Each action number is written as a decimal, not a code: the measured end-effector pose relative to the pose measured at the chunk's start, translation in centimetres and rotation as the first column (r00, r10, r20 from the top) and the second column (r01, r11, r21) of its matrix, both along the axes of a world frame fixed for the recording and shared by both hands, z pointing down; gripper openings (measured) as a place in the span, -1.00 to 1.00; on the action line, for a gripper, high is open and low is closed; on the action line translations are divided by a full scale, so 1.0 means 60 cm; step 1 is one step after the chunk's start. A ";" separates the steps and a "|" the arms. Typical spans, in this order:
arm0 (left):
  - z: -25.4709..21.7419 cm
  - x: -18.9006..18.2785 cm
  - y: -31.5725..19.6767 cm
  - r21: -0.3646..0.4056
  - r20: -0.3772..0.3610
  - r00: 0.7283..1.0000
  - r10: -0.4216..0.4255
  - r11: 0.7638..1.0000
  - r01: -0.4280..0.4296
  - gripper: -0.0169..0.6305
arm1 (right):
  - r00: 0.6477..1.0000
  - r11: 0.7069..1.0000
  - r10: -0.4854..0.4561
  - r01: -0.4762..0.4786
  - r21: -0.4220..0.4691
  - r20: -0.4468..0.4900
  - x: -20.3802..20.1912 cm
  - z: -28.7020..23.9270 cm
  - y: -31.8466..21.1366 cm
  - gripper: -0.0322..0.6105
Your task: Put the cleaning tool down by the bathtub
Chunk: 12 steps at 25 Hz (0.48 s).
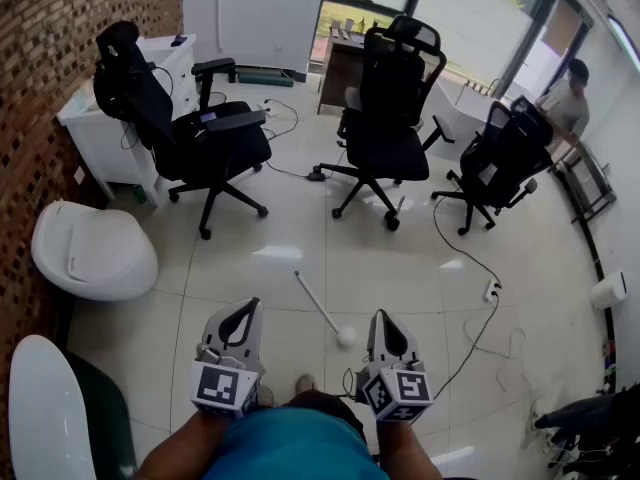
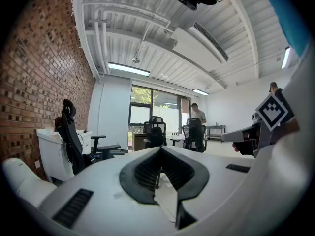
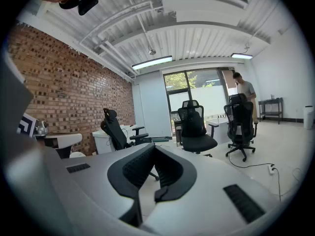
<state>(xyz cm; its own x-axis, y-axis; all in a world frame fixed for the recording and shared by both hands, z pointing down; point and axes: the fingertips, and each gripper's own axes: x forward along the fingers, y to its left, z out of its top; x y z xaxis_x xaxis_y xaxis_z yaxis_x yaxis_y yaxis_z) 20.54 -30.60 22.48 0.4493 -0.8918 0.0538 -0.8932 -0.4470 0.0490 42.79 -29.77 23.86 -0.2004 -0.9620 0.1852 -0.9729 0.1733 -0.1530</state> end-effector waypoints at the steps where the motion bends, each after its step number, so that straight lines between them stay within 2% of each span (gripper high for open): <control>1: 0.000 0.004 -0.006 -0.002 0.009 1.000 -0.001 1.000 0.001 -0.95 | 1.000 1.000 0.002 -0.002 -0.008 -0.005 0.005 0.002 -0.007 -0.85; 12: 0.028 0.062 -0.080 -0.021 0.041 0.997 -0.063 0.998 0.064 -0.94 | 0.997 0.996 -0.071 0.070 -0.054 -0.012 0.068 0.047 -0.104 -0.85</control>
<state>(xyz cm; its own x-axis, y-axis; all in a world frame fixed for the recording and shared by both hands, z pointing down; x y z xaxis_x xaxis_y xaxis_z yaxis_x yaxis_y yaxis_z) 24.27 -35.42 24.19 0.3886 -0.9169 0.0911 -0.9213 -0.3883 0.0222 46.87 -35.99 26.68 -0.2647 -0.9342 0.2391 -0.9606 0.2337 -0.1503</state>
